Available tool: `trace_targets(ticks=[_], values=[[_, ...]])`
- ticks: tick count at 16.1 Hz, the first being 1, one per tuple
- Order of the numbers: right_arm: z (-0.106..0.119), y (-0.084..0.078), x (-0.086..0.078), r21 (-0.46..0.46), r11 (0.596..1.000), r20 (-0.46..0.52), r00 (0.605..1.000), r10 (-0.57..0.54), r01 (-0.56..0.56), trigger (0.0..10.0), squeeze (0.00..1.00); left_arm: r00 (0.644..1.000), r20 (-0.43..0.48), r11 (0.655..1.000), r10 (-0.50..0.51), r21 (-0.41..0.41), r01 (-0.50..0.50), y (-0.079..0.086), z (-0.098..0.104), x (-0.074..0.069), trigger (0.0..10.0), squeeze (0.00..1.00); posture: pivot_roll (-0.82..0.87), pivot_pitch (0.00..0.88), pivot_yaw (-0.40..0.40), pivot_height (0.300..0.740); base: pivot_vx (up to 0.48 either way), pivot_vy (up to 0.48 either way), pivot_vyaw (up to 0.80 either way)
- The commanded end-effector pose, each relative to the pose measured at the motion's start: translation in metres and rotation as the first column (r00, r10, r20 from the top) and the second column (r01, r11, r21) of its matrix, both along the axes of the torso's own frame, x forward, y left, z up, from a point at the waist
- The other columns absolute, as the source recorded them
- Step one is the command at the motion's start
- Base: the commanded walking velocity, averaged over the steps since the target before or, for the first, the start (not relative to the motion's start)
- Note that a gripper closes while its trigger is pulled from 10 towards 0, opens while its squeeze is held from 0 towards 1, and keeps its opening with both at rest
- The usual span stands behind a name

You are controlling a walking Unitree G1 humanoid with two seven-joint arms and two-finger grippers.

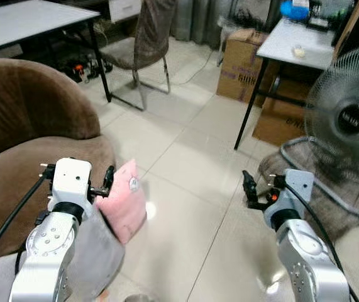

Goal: Move the pillow to the sofa from floor

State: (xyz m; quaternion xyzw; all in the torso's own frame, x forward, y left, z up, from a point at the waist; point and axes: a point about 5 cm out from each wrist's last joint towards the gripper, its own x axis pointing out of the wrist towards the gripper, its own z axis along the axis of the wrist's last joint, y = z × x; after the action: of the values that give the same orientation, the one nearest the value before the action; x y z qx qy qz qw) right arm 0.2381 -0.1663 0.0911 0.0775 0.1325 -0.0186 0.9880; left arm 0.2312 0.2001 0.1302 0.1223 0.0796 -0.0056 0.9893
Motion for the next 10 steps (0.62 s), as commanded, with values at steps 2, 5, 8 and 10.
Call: trace_targets(ticks=[2,5,8,10], values=[[0.0015,-0.0016,0.0024,-0.003,1.000,0.004,1.000,-0.001,0.001,10.0,0.00,1.000,0.014,1.000,-0.001,0.009,0.001,-0.0012,0.0048,-0.0006,10.0,0.00,0.09,0.000,0.006,0.740,0.000,0.375,0.00],[-0.0001,-0.0022,0.0035,-0.009,1.000,0.002,1.000,0.006,-0.006,10.0,0.00,1.000,0.014,1.000,-0.003,0.011,0.003,-0.0017,0.0053,-0.0005,10.0,0.00,0.09,0.000,0.000,0.740,0.000,0.406,0.00],[-0.0012,-0.0023,0.0032,-0.007,1.000,0.001,1.000,0.004,-0.004,10.0,0.00,1.000,0.014,1.000,-0.005,0.013,0.005,-0.0021,0.0059,-0.0007,10.0,0.00,0.09,0.000,0.000,0.740,0.000,0.410,0.00],[-0.0005,-0.0017,0.0028,-0.007,1.000,0.002,1.000,0.004,-0.004,10.0,0.00,1.000,0.014,1.000,-0.005,0.014,0.005,-0.0022,0.0062,-0.0006,10.0,0.00,0.09,0.000,0.000,0.740,0.000,0.409,0.00]])
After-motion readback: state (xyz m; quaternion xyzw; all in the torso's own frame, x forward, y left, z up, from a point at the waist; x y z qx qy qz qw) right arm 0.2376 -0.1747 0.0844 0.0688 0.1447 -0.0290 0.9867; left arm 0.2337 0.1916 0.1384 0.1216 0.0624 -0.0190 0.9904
